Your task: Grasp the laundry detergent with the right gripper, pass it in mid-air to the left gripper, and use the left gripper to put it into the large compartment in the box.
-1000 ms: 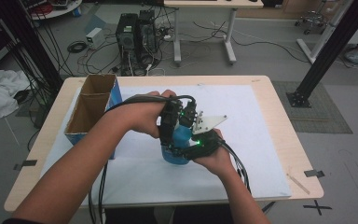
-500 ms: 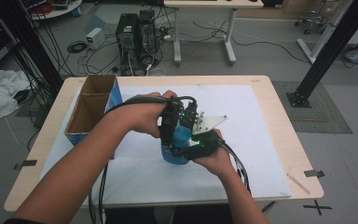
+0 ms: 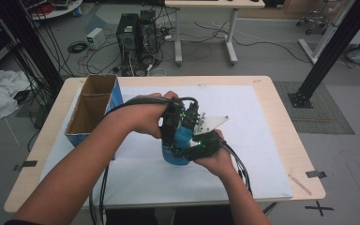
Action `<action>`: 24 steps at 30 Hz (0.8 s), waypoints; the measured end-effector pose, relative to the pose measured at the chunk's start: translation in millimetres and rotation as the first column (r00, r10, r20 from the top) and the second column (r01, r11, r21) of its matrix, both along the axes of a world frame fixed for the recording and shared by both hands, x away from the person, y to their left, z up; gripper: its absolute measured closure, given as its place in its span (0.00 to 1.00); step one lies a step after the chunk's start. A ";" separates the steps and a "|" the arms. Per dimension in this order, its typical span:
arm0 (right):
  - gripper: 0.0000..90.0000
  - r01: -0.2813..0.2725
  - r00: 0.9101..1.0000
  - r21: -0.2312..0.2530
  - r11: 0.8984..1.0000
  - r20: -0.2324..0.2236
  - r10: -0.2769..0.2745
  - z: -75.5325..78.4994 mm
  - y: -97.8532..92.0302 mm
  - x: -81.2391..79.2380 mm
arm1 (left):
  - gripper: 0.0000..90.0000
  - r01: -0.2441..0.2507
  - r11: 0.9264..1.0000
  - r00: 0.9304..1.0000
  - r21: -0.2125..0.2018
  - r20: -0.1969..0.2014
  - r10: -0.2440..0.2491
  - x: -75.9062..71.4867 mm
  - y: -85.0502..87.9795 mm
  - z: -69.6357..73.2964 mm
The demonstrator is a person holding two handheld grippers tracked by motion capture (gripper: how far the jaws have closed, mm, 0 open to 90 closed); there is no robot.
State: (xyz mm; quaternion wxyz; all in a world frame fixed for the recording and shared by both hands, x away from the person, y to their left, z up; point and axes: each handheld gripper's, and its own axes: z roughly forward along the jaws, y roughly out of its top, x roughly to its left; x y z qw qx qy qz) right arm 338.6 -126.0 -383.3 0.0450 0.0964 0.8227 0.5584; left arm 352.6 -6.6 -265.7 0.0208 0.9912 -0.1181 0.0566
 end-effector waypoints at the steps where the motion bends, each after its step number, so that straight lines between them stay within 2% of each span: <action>1: 0.51 0.007 1.000 0.006 1.000 -0.006 -0.007 0.4 0.1 -0.4 | 0.30 0.002 1.000 1.000 0.003 0.000 -0.002 0.0 -0.3 -0.2; 12: 0.51 0.007 1.000 0.007 1.000 -0.007 -0.007 0.5 -0.6 0.1 | 0.35 0.009 1.000 1.000 0.007 0.004 -0.009 -0.3 -1.3 -0.9; 15: 0.51 0.008 1.000 0.003 1.000 -0.007 -0.008 0.0 -0.7 0.8 | 0.41 0.010 1.000 1.000 0.006 -0.017 -0.010 0.5 -1.6 -0.9; 24: 0.51 0.005 1.000 0.002 1.000 -0.008 -0.005 -1.0 -0.3 2.0 | 0.42 0.003 1.000 1.000 0.007 -0.030 -0.003 2.3 -1.2 -1.6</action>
